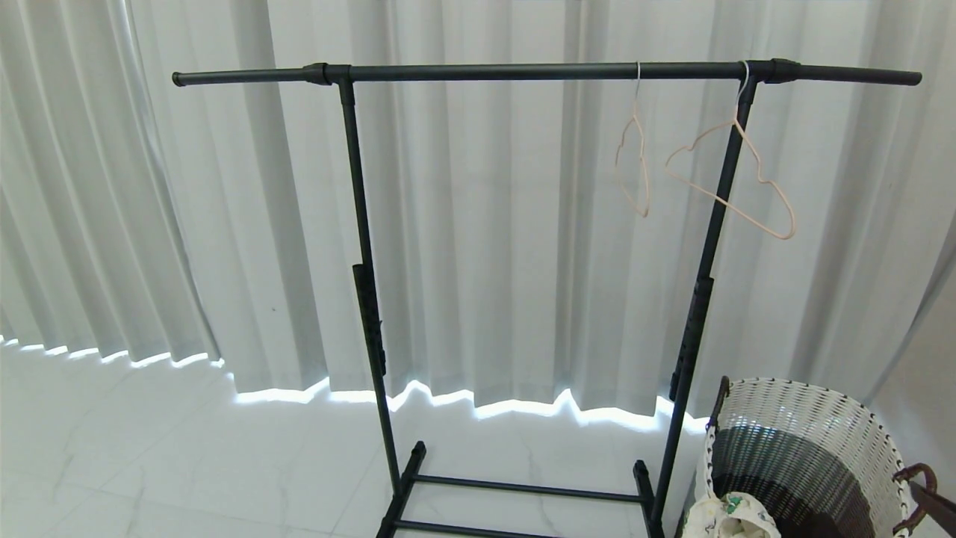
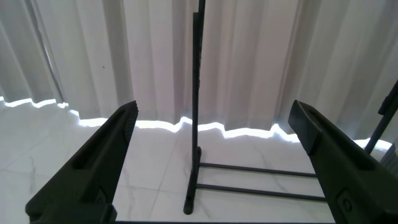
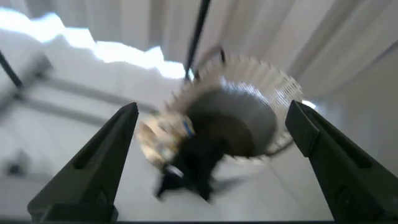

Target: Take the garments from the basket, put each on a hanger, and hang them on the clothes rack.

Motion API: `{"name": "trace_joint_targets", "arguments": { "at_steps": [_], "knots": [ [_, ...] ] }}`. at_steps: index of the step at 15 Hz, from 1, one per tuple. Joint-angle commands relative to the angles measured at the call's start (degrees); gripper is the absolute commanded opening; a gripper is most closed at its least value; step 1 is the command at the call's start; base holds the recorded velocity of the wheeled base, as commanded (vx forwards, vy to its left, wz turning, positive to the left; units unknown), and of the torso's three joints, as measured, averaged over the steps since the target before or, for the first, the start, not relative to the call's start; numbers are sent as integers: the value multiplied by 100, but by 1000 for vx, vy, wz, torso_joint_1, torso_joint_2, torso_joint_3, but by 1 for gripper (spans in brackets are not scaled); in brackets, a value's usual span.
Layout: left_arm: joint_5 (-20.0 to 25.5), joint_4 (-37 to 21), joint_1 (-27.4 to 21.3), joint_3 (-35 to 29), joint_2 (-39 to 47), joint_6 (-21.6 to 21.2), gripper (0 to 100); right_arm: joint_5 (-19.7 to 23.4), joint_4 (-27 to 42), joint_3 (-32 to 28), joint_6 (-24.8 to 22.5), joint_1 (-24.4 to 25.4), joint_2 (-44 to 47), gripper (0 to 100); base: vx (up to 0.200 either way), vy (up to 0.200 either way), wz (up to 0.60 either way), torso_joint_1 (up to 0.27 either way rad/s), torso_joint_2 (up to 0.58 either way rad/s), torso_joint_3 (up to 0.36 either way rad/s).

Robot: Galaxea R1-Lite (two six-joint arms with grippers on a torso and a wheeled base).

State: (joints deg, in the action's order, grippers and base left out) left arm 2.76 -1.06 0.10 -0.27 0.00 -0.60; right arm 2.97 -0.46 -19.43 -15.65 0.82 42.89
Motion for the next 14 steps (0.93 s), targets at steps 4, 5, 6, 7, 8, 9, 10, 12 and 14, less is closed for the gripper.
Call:
{"name": "trace_joint_targets", "arguments": {
  "at_steps": [4,5,6,7,8,9,10,12,14],
  "knots": [
    [-3,1,8,0,0,-2,100,19,-1096,168,-2539,-820,4184,100,0,0,0,0,0,0],
    [6,1,-1,0,0,-2,100,1,-1439,256,-2803,-908,4553,100,0,0,0,0,0,0],
    [6,-8,8,0,0,-2,100,-7,-1711,326,-3102,-1022,4896,100,0,0,0,0,0,0],
    [6,1,-1,0,0,-2,100,-7,-1940,352,-3401,-1145,5195,100,0,0,0,0,0,0],
    [6,1,8,0,0,-2,100,-7,-2212,361,-3726,-1286,5538,100,0,0,0,0,0,0],
    [-3,1,8,0,0,-2,100,1,-2441,379,-3902,-1356,5801,100,0,0,0,0,0,0],
    [6,1,-1,0,0,-2,100,28,-2705,458,-3972,-1374,6047,100,0,0,0,0,0,0],
    [6,1,-1,0,0,-2,100,37,-3065,563,-3998,-1365,6311,100,0,0,0,0,0,0],
    [6,1,-1,0,0,-2,100,37,-3417,616,-4016,-1365,6645,100,0,0,0,0,0,0]
  ]
}}
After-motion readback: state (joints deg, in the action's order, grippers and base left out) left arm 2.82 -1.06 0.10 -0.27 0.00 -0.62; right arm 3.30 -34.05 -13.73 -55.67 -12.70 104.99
